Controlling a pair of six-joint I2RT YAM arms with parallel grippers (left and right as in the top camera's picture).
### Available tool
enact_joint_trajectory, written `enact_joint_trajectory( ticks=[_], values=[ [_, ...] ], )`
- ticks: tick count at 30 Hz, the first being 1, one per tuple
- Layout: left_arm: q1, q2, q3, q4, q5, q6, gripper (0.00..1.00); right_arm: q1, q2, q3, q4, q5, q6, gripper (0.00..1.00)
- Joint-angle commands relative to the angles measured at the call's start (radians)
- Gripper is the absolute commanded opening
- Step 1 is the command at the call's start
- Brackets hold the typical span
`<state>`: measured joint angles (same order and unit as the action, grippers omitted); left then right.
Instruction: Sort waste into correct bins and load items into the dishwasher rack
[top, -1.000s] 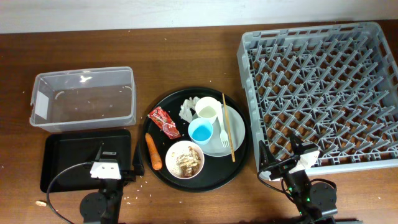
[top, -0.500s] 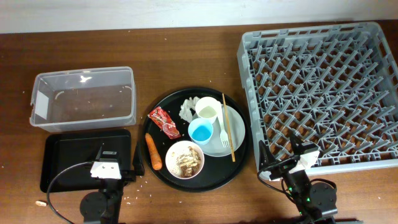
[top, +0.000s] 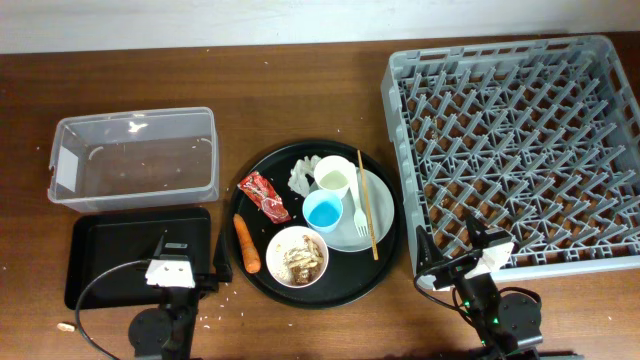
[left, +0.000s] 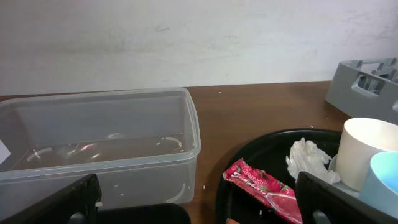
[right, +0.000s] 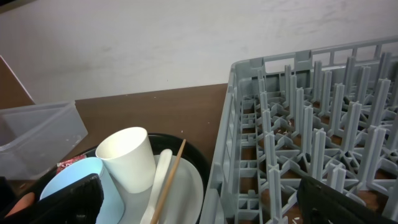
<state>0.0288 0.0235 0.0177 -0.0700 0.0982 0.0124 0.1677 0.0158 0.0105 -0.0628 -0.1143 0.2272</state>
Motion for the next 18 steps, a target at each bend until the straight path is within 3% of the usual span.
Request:
enact_joint_trajectory(
  ticks=[1, 12, 14, 16, 18],
  values=[
    [0.004, 0.004, -0.009, 0.002, 0.011, 0.019, 0.99, -0.005, -0.007, -0.005, -0.005, -0.006, -0.010, 0.99],
    [0.004, 0.004, -0.009, 0.002, 0.015, 0.018, 0.99, -0.005, -0.007, -0.005, -0.005, -0.006, -0.010, 0.98],
    [0.004, 0.004, -0.008, 0.026, 0.094, 0.018, 0.99, -0.005, -0.007, -0.005, -0.005, -0.006, -0.010, 0.99],
    [0.004, 0.004, -0.008, 0.033, 0.349, 0.018, 0.99, -0.005, -0.007, -0.005, -0.003, -0.018, -0.010, 0.99],
    [0.004, 0.004, -0.008, 0.063, 0.456, 0.018, 0.99, -0.005, -0.007, -0.005, 0.027, -0.068, -0.010, 0.99]
  ],
)
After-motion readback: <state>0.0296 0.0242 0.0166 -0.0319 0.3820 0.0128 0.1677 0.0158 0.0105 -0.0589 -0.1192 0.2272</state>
